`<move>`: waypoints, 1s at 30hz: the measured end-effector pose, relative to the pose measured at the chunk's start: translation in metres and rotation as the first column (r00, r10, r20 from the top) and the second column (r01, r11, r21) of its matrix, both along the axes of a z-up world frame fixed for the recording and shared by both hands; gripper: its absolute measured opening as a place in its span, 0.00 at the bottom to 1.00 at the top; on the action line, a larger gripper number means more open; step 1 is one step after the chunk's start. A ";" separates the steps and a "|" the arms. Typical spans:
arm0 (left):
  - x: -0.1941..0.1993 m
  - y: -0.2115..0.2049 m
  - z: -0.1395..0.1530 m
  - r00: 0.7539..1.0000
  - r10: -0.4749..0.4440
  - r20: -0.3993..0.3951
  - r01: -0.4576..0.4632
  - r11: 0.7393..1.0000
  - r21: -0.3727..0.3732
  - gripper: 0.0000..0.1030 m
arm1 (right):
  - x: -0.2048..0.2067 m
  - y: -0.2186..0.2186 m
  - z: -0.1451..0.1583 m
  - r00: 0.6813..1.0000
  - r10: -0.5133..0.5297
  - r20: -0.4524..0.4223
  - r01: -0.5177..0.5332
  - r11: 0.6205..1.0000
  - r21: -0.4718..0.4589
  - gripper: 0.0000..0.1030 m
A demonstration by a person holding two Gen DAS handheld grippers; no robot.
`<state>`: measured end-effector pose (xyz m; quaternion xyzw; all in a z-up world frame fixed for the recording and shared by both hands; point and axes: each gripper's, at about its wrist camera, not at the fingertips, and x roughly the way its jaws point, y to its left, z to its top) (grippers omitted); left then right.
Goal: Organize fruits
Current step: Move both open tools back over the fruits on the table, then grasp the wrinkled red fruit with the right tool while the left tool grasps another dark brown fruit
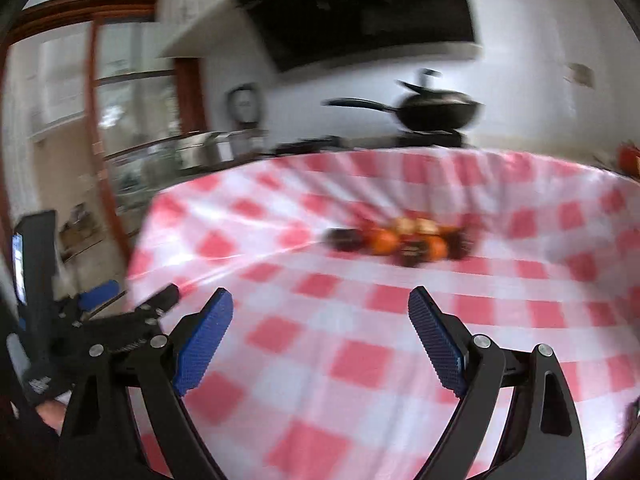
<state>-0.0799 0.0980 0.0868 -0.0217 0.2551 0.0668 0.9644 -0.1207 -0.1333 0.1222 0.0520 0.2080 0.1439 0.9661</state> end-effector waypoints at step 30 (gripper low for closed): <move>0.197 -0.029 -0.068 0.989 -0.129 -0.075 0.063 0.815 -0.576 0.98 | 0.133 -0.077 -0.071 0.918 -0.203 -0.340 0.199 0.979 -0.047 0.84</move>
